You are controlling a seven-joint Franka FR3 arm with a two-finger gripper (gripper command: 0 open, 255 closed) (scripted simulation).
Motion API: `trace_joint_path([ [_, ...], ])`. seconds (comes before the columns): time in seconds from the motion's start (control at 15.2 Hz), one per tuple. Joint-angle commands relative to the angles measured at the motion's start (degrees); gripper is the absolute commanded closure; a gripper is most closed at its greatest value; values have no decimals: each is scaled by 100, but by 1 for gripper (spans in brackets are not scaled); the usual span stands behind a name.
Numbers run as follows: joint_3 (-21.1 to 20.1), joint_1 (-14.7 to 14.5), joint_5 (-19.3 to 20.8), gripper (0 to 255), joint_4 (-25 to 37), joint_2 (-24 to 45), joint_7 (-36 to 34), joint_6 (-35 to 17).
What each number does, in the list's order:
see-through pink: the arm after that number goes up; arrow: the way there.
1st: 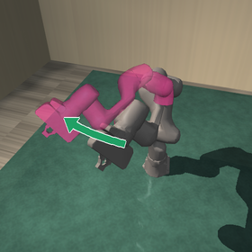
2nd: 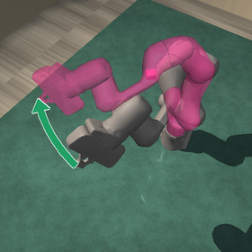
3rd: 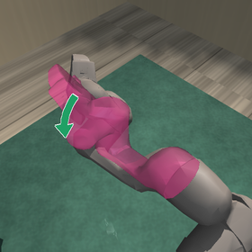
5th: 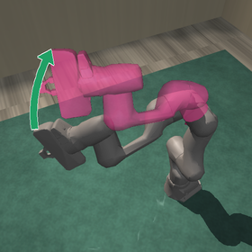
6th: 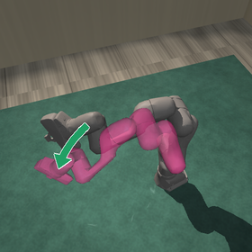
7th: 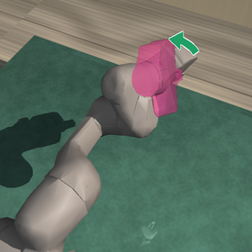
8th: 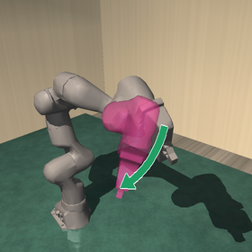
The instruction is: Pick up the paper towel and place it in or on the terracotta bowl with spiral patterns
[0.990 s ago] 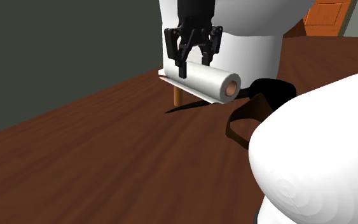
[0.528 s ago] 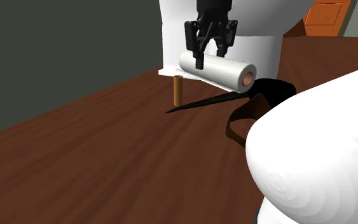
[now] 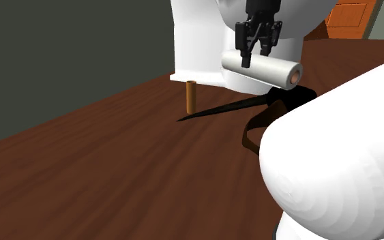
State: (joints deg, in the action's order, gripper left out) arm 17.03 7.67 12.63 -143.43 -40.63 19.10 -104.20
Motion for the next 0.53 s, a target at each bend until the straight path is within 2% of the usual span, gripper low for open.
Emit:
trace_joint_path([
  [0.0,246,59,105,255,214,234,270,-57],
  [0.46,1149,139,237,255,1108,1216,1263,-291],
])
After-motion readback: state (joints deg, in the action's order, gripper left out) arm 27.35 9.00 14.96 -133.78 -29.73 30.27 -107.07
